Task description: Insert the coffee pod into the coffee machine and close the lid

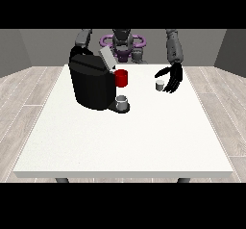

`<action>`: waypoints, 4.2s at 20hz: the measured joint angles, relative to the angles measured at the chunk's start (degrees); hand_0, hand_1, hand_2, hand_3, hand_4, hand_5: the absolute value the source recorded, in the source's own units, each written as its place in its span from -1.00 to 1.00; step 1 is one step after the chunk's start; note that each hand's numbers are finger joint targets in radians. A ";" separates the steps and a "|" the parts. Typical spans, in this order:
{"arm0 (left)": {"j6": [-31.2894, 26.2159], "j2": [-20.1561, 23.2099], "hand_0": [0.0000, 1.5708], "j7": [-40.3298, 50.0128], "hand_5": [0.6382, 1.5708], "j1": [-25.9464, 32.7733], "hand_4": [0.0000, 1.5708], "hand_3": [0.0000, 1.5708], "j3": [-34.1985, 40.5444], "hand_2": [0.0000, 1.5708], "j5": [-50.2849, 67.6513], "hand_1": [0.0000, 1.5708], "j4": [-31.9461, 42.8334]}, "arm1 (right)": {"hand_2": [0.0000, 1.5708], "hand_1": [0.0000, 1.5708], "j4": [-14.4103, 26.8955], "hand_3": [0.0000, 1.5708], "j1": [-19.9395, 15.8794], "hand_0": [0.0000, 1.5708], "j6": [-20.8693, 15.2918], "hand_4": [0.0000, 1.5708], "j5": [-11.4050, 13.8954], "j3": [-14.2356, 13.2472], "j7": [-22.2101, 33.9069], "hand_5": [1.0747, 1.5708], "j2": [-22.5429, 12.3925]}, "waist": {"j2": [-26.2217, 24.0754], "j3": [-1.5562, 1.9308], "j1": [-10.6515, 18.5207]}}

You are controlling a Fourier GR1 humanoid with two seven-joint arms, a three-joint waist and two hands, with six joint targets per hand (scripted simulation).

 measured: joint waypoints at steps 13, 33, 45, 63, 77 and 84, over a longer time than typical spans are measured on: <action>10.41 -1.04 0.24 -4.75 1.00 -3.75 -0.59 0.10 -0.12 0.38 -7.30 0.24 6.67 | -1.00 -1.00 -0.49 -1.00 -0.85 -1.00 0.12 -0.33 -0.31 0.38 1.47 1.00 0.23 | 0.64 0.03 -1.40; 4.15 -0.93 0.58 -8.03 1.00 -11.73 -0.32 0.67 -2.52 0.69 -11.58 0.58 5.42 | -1.00 -1.00 7.25 -1.00 -1.13 -1.00 1.44 -0.44 -4.21 -3.79 -1.91 1.00 -0.23 | -2.97 0.04 0.40; -4.03 0.87 0.60 -3.85 1.00 -21.50 -0.32 0.63 -0.69 0.69 -10.79 0.60 1.84 | -1.00 -1.00 10.79 -1.00 -2.92 -1.00 2.52 -0.37 -3.46 -2.73 -3.80 1.00 -0.47 | -3.46 0.03 -1.42; -4.21 3.96 0.61 2.98 1.00 -34.57 -0.36 0.58 4.35 0.67 -10.91 0.61 4.42 | -1.00 -1.00 4.25 -1.00 -6.12 -1.00 1.84 -0.35 -2.30 2.02 -0.55 1.00 1.20 | 0.63 0.01 -9.62; -4.37 3.93 0.56 2.90 1.00 -37.25 -0.35 0.54 4.34 0.63 -12.29 0.56 6.04 | -1.00 -1.00 1.84 -1.00 -6.80 -1.00 1.53 -0.39 -2.66 0.12 -0.04 1.00 -0.64 | 3.65 0.03 -10.59; -4.11 2.44 0.51 2.70 1.00 -37.79 -0.37 0.52 3.56 0.61 -13.16 0.51 5.82 | -1.00 -1.00 2.96 -1.00 -6.04 -1.00 1.00 -0.37 -2.76 -0.56 -1.87 1.00 -0.22 | 4.33 0.04 -9.81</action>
